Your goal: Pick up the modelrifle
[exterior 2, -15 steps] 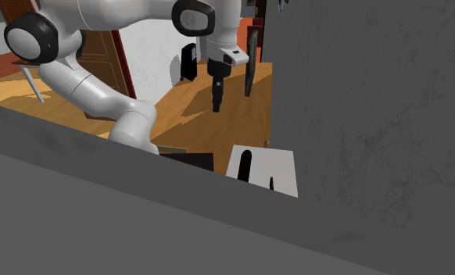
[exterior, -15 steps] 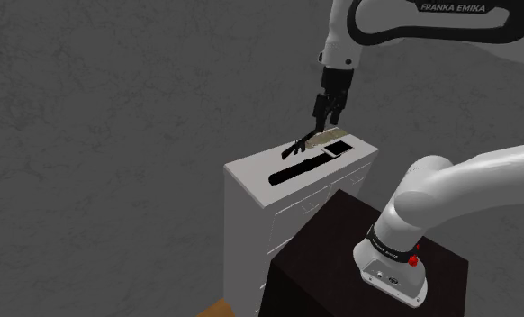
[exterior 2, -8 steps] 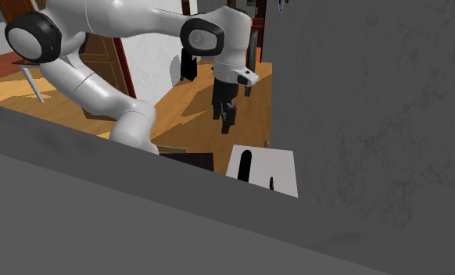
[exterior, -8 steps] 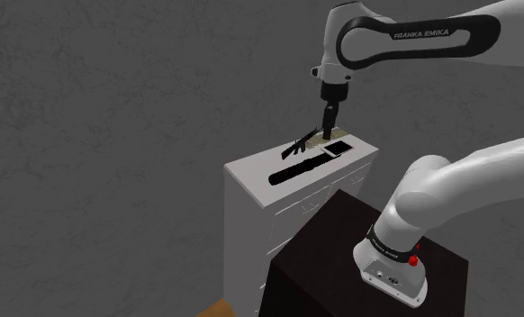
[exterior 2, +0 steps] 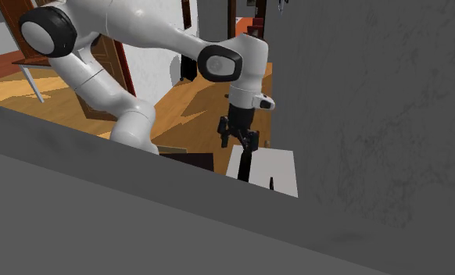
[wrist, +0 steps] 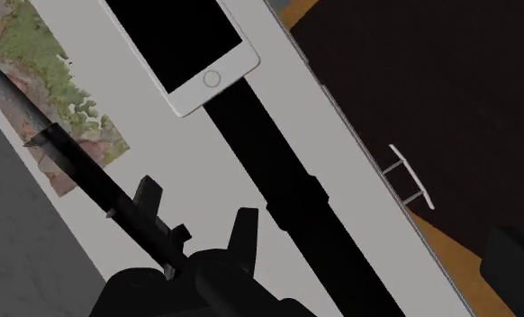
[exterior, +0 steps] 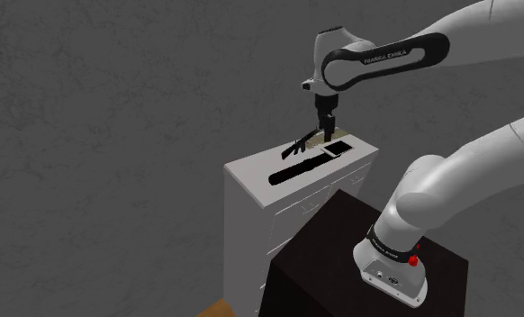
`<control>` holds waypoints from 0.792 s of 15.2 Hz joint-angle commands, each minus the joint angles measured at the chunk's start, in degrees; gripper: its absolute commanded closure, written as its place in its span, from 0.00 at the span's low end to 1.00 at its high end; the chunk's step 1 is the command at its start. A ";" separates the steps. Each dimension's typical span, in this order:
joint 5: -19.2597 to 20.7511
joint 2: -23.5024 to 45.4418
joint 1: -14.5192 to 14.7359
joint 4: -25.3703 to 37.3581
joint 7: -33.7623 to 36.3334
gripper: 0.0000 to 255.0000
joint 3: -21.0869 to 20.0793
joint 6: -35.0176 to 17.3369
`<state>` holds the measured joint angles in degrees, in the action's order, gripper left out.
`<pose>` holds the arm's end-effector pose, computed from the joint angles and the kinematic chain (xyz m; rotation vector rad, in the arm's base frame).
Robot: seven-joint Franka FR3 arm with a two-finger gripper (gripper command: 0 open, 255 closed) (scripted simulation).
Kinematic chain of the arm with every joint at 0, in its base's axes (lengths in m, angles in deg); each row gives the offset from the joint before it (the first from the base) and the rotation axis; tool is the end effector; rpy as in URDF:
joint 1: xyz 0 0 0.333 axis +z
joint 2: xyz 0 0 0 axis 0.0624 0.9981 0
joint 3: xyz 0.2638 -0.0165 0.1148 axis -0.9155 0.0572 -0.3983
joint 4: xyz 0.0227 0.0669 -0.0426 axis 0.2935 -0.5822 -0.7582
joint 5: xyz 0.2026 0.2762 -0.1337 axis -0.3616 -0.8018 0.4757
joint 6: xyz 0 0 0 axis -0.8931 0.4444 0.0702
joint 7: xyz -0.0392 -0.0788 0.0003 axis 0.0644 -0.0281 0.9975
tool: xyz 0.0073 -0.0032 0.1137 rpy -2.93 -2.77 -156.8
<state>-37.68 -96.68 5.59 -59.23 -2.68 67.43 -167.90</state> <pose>0.3544 -0.0861 0.4286 2.8255 1.0661 -0.2991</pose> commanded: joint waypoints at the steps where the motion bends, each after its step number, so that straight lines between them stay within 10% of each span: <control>1: 2.86 3.29 0.24 0.50 -5.82 0.00 1.90 -3.64; 12: 11.68 25.12 2.05 8.70 -32.07 0.00 8.27 -23.78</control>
<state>-26.23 -73.87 7.20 -51.93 -32.65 75.69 -190.11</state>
